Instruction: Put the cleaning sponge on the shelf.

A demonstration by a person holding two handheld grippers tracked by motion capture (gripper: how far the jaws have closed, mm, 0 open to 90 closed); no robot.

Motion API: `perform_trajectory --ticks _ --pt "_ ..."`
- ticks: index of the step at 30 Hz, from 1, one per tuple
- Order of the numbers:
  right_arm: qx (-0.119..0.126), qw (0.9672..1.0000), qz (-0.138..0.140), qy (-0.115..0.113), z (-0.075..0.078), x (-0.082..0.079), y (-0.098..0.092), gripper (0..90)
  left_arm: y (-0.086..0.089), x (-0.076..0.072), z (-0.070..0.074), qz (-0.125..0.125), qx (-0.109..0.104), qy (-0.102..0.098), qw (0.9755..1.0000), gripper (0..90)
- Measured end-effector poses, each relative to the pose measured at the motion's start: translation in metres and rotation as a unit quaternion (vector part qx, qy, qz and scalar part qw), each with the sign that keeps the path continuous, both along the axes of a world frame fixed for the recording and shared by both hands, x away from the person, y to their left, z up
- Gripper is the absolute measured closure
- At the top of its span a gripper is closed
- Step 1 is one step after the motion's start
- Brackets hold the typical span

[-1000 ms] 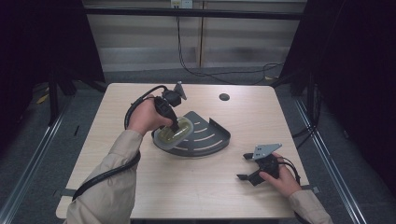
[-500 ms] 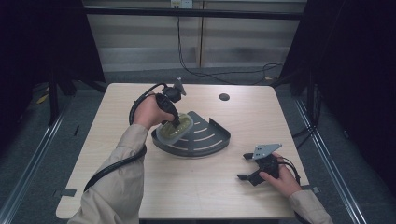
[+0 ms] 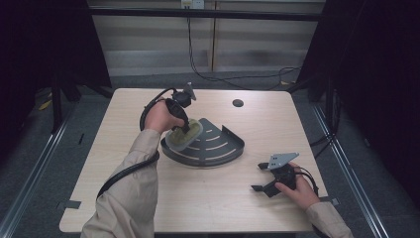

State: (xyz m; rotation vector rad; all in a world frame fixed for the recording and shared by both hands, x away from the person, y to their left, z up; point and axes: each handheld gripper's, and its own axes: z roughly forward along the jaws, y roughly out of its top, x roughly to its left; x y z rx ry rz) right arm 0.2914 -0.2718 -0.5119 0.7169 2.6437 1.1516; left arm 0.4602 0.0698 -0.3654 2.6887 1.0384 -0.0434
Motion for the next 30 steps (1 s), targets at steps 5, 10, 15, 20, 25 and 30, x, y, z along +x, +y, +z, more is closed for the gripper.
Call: perform_trajectory --ticks 5,10,15,20,25,30 --pt "0.000 1.0000 0.001 0.000 0.000 0.000 0.000 11.6 -0.001 0.004 -0.004 0.000 0.002 -0.001 1.0000 71.2" --pt "0.000 1.0000 0.000 -0.001 0.000 0.000 0.000 11.7 -0.002 0.008 -0.009 -0.002 0.001 0.000 1.0000 71.1" --pt "0.000 1.0000 0.000 -0.001 0.000 0.000 0.000 11.6 0.000 0.012 -0.016 0.005 0.000 0.002 1.0000 71.1" --pt "0.000 1.0000 0.000 0.001 0.000 0.000 0.000 11.7 0.001 0.014 -0.023 0.007 -0.002 0.005 1.0000 71.1" --pt "0.000 1.0000 0.000 -0.002 0.000 0.000 0.000 11.6 0.000 0.015 -0.028 0.008 -0.008 0.009 0.9999 71.1" --pt "0.000 1.0000 0.000 -0.002 0.000 0.000 0.000 11.7 0.000 0.014 -0.030 0.008 -0.008 0.009 0.9999 71.1"
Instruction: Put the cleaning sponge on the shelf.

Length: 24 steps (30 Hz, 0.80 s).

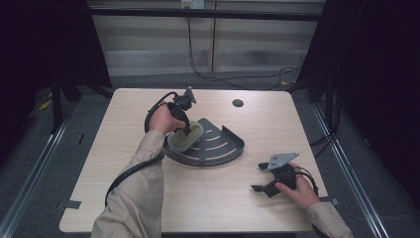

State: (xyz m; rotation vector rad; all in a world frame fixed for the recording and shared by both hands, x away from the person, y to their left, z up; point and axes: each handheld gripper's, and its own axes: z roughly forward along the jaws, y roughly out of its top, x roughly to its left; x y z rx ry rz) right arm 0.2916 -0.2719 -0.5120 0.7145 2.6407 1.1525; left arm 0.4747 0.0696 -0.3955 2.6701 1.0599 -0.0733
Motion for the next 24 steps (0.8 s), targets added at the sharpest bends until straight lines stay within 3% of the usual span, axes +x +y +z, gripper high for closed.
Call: perform_trajectory --ticks 24 --pt "0.000 1.0000 0.000 0.001 0.000 0.000 0.000 11.7 -0.002 0.001 -0.015 0.006 0.008 0.009 0.9999 71.0"
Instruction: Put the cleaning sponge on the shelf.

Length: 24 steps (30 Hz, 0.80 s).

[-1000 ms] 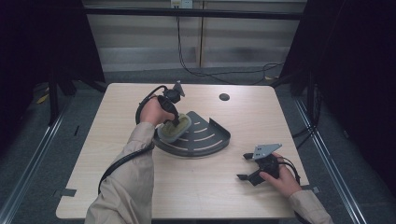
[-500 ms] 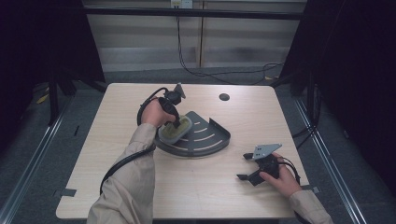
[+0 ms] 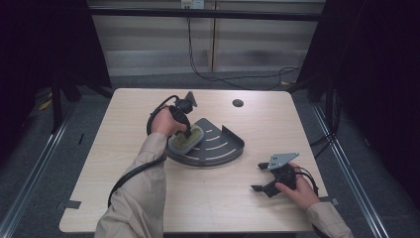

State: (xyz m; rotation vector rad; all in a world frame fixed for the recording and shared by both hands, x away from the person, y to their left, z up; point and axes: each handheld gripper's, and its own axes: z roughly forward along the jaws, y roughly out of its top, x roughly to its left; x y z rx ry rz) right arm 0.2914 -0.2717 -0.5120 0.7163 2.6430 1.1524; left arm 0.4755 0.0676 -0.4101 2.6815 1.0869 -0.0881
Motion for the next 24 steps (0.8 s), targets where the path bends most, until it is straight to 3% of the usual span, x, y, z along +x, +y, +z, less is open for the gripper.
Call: perform_trajectory --ticks 24 --pt "0.000 1.0000 -0.001 0.000 0.0000 0.0000 0.0000 11.6 0.0070 0.0002 -0.0090 0.002 0.003 0.005 1.0000 70.9"
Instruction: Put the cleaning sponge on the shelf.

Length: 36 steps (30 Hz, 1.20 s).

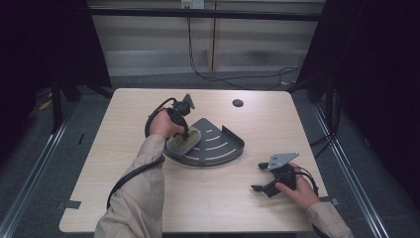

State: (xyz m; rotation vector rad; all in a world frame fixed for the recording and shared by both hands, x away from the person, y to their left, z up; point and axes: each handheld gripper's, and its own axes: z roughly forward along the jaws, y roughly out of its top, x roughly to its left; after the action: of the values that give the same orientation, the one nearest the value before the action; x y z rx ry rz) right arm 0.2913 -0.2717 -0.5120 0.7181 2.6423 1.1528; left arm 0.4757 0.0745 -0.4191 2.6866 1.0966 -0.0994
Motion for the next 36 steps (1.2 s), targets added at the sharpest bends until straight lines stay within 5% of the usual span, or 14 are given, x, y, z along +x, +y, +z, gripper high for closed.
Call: perform_trajectory --ticks 36 --pt "0.000 1.0000 0.000 0.000 0.0000 0.0000 0.0000 11.6 0.0081 -0.0011 -0.0068 0.007 0.006 0.004 0.9999 69.3"
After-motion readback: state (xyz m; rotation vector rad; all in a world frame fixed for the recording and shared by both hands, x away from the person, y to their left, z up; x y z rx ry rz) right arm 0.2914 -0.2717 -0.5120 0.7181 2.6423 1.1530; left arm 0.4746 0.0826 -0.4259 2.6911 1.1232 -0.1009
